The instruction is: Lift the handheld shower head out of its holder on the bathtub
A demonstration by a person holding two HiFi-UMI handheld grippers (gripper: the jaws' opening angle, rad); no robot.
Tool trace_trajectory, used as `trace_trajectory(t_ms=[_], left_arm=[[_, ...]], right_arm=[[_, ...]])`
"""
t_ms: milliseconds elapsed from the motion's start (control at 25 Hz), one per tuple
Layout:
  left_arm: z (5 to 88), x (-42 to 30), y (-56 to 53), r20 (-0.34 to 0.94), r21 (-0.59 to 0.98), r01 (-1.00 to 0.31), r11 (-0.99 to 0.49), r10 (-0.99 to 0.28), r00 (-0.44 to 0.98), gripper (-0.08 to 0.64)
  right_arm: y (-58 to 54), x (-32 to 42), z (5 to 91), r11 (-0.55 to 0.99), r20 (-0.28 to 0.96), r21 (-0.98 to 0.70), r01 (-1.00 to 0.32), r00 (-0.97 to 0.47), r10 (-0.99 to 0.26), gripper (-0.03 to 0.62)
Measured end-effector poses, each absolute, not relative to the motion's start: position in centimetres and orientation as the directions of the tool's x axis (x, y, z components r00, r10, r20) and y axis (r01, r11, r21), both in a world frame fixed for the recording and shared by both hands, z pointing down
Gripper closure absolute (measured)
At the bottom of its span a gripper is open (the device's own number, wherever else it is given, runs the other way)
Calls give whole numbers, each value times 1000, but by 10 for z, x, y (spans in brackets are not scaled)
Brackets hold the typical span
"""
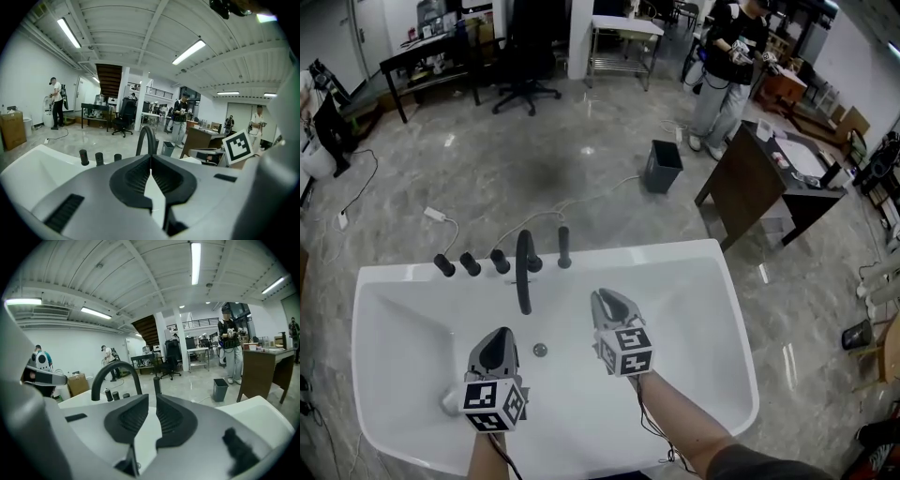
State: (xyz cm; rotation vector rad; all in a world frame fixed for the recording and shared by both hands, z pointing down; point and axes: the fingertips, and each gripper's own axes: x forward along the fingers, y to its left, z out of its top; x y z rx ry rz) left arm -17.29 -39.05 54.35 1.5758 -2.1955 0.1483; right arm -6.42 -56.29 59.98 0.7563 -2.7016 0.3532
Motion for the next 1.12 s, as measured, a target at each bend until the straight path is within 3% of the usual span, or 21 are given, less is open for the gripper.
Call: trace_trajectory(t_ms=[360,760,1120], left_arm=[[576,-182,-407,402,225,-906,360,-881,-250,543],[601,-204,-414,403,208,-897,390,-870,-285,543],[626,-222,-406,412,210,-882,422,-856,-312,543]], right_arm=[[-602,-100,671,819,404,-179,-546,-799,-444,437],[-627,-157,703,846,396,-141,-514,-812,-428,388],[-656,-193,732,845,400,-100,-525,-799,-449,388]])
